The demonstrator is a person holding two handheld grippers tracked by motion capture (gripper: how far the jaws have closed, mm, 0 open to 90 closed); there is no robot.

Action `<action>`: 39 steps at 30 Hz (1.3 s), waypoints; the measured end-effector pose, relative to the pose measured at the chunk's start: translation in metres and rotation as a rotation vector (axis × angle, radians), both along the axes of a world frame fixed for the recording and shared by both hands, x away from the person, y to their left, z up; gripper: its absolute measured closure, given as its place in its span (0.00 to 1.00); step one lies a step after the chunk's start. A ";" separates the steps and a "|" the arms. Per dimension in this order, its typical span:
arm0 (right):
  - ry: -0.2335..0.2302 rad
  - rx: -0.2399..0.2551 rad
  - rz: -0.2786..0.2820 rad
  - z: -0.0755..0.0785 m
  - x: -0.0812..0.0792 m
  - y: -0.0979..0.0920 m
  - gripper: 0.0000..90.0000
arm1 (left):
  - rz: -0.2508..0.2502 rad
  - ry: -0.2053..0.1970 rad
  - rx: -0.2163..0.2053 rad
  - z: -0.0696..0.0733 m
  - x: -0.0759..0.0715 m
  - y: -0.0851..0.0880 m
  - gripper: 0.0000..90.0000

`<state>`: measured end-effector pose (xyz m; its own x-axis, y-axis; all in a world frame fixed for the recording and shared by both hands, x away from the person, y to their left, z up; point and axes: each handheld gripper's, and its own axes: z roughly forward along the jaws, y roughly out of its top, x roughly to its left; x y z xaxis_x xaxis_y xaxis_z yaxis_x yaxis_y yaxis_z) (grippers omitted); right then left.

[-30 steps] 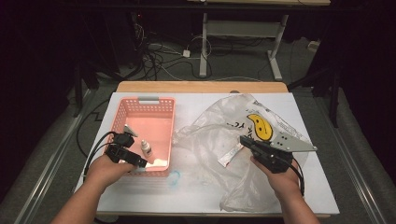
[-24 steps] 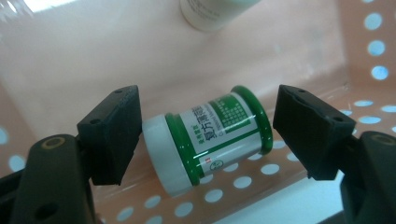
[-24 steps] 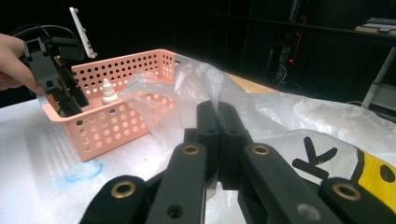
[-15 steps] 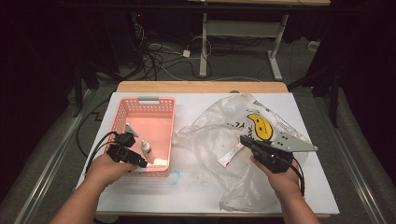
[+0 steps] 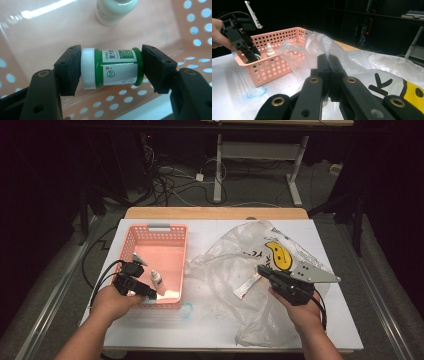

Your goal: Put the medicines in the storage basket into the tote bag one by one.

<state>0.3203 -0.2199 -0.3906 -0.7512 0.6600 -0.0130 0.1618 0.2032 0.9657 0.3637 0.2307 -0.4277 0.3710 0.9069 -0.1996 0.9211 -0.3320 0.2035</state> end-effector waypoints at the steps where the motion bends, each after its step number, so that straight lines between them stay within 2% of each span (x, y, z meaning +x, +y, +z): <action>1: 0.000 0.000 0.000 0.000 0.000 0.000 1.00 | -0.006 -0.008 0.002 0.000 -0.001 0.000 0.38; 11: -0.004 -0.001 0.001 0.000 0.000 0.000 1.00 | -0.032 -0.102 0.005 0.003 -0.009 -0.005 0.39; 19: -0.009 -0.003 0.002 0.000 0.000 0.000 1.00 | -0.026 -0.152 -0.041 0.009 -0.013 -0.001 0.39; 26: -0.008 0.002 -0.002 0.001 -0.001 -0.001 1.00 | -0.013 -0.243 -0.090 0.016 -0.025 0.002 0.39; 34: -0.009 -0.001 -0.006 0.001 0.000 -0.002 1.00 | 0.018 -0.314 -0.152 0.021 -0.033 0.007 0.39; 39: -0.013 0.001 -0.007 0.001 -0.001 -0.002 1.00 | 0.013 -0.368 -0.180 0.026 -0.041 0.008 0.39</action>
